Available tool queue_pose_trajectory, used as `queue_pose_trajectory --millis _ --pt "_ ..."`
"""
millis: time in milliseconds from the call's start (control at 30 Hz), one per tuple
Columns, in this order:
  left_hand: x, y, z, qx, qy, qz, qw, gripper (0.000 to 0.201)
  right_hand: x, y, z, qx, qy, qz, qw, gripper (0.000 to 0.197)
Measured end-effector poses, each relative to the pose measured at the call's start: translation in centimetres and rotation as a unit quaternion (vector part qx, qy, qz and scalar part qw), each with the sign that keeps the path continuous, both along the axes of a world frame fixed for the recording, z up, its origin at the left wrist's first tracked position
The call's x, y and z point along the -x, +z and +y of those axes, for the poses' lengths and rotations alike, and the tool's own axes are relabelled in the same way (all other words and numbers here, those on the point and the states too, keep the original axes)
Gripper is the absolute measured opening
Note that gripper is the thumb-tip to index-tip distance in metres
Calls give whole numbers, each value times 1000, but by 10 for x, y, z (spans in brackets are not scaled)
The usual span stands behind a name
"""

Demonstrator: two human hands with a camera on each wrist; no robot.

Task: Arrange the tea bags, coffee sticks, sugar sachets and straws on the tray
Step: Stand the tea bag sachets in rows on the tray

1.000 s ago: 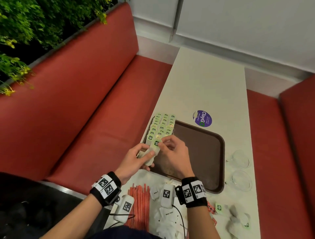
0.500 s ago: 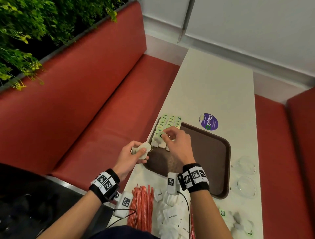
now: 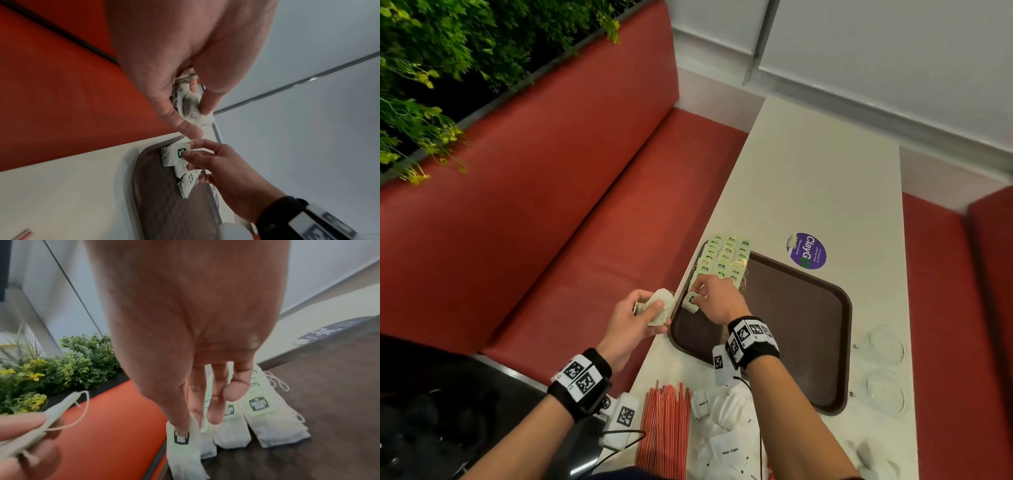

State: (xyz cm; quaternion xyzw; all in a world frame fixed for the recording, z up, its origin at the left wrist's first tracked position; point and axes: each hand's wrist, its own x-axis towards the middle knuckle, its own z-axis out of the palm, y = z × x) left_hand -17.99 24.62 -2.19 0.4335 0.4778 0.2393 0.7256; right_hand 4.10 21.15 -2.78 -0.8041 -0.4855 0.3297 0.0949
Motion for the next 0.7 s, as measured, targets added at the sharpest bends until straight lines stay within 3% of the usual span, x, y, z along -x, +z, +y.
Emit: queue_pose_trajectory --millis 200,367,467,600,700 --pt "-2 5 0 12 -1 4 1000 16 2 -2 7 -13 -13 -58 998 20" --pt "-8 9 -2 6 -6 1 1000 13 7 3 1 -79 -40 -99 991 29" --pt "-10 13 -3 -33 -8 -3 999 11 15 29 -7 -153 -112 12 982 16" --pt "-16 18 -8 -76 2 -4 997 9 35 65 -29 -155 -161 125 967 40" --pt "-24 21 -15 -135 -12 13 991 13 46 74 -45 -137 -202 208 947 39"
